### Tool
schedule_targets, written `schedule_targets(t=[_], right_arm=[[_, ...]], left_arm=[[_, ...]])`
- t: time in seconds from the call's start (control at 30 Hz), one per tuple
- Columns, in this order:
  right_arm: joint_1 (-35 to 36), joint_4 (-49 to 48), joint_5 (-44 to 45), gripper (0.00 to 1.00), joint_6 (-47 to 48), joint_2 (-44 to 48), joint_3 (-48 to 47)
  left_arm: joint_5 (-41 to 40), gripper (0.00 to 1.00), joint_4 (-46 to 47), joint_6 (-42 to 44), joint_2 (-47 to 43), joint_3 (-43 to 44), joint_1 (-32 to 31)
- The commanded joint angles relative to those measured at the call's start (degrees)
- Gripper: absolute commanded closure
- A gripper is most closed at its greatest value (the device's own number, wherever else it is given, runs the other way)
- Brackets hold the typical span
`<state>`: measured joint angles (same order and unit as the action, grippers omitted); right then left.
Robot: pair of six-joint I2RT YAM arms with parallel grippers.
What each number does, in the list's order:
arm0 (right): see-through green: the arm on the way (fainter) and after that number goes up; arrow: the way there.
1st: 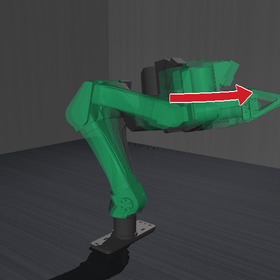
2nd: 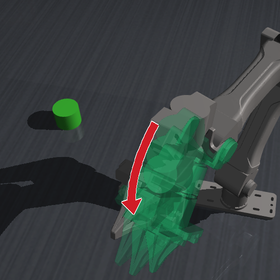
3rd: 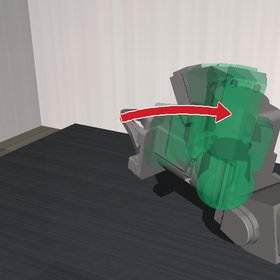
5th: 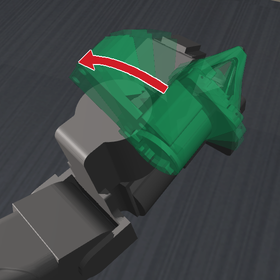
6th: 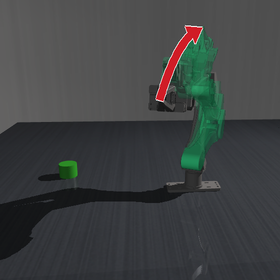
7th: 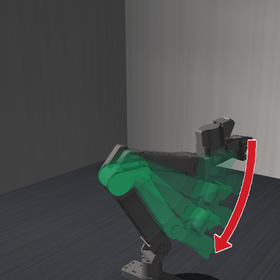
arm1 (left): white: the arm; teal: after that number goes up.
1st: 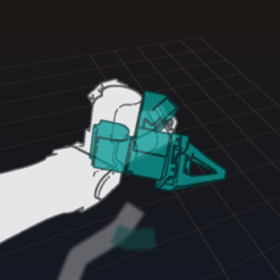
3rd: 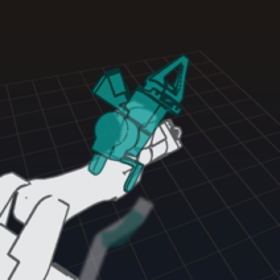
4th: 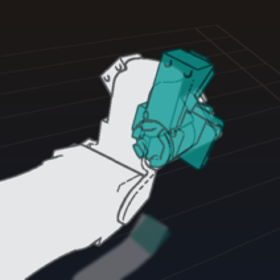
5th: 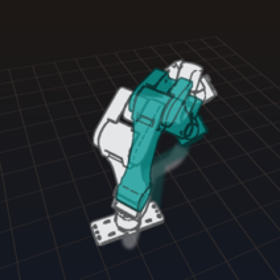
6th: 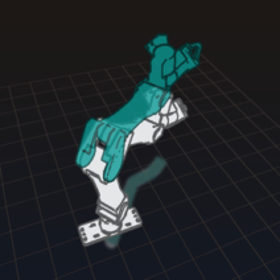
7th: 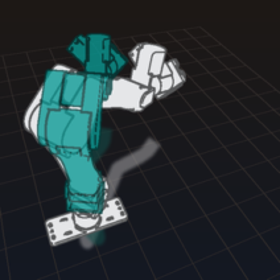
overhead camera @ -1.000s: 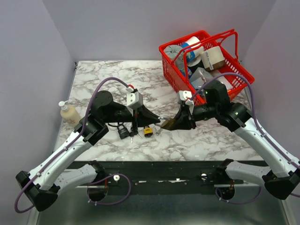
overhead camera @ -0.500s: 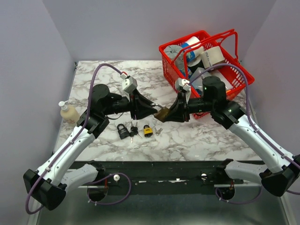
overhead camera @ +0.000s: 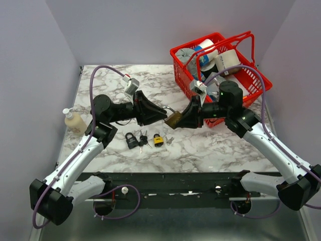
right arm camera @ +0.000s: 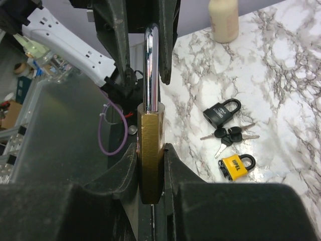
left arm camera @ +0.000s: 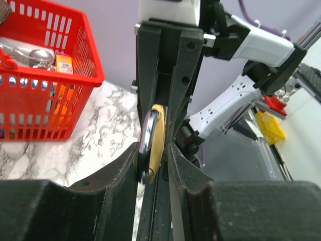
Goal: Lock with the key
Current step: Lock the lock.
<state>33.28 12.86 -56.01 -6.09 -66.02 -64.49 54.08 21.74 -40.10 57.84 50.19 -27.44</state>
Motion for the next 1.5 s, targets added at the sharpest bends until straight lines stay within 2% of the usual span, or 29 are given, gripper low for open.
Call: schedule_targets(t=[0.0,0.13,0.2,0.3,0.37,0.4,0.5,0.57,0.67,0.77,0.8,0.97,1.1,1.17,1.47], right_arm=[[0.0,-10.0,-4.4,0.99,-4.5,0.9,0.9],[0.0,-12.3,-3.8,0.99,-8.0,0.9,1.6],[0.0,-14.1,-3.7,0.99,-8.8,0.7,1.8],[0.0,-14.3,-3.8,0.99,-9.7,0.0,1.9],[-0.1,-11.1,-4.3,0.72,-9.0,-0.9,0.6],[-0.1,-7.2,-4.3,0.47,-8.2,-1.6,0.1],[-1.2,-3.4,-3.7,0.35,-7.4,-1.4,0.4],[-1.7,-1.1,-3.8,0.35,-4.9,-1.3,0.7],[-2.3,2.1,-4.2,0.37,-1.8,-1.3,1.0],[-2.3,3.1,-4.9,0.46,-0.3,-1.6,0.9],[-2.3,3.1,-5.0,0.54,-0.3,-1.7,0.6],[-2.3,3.0,-6.2,0.69,-1.0,-3.1,-0.9],[-2.3,3.0,-6.4,0.92,-1.0,-3.1,-1.3],[-2.3,2.9,-6.3,0.99,-1.1,-2.8,-1.1],[-2.4,3.0,-3.4,0.99,-1.5,1.0,3.0]], left_arm=[[0.9,0.68,8.7,-6.4,1.0,-0.2,0.0],[0.3,0.8,12.2,-10.1,1.8,-1.4,0.0],[0.2,0.97,13.4,-10.9,1.9,-1.9,0.0],[0.7,1.0,13.9,-11.6,2.2,-1.7,0.2],[1.1,1.0,13.9,-11.7,2.3,-1.5,1.1],[2.2,1.0,14.2,-11.8,2.4,-1.0,2.2],[3.5,1.0,16.8,-14.6,2.6,-0.2,4.0],[4.4,1.0,17.6,-15.5,2.6,0.6,4.9],[5.1,1.0,17.7,-16.2,2.2,1.2,4.9],[5.2,1.0,17.4,-16.2,2.0,1.4,4.9],[5.2,1.0,17.4,-16.2,1.9,1.2,4.9],[5.2,1.0,17.5,-16.2,1.9,1.0,4.9],[5.0,1.0,17.4,-15.9,1.7,0.8,4.9],[4.6,1.0,17.2,-15.8,1.7,0.6,4.9],[3.8,1.0,20.1,-17.2,2.6,1.1,9.6]])
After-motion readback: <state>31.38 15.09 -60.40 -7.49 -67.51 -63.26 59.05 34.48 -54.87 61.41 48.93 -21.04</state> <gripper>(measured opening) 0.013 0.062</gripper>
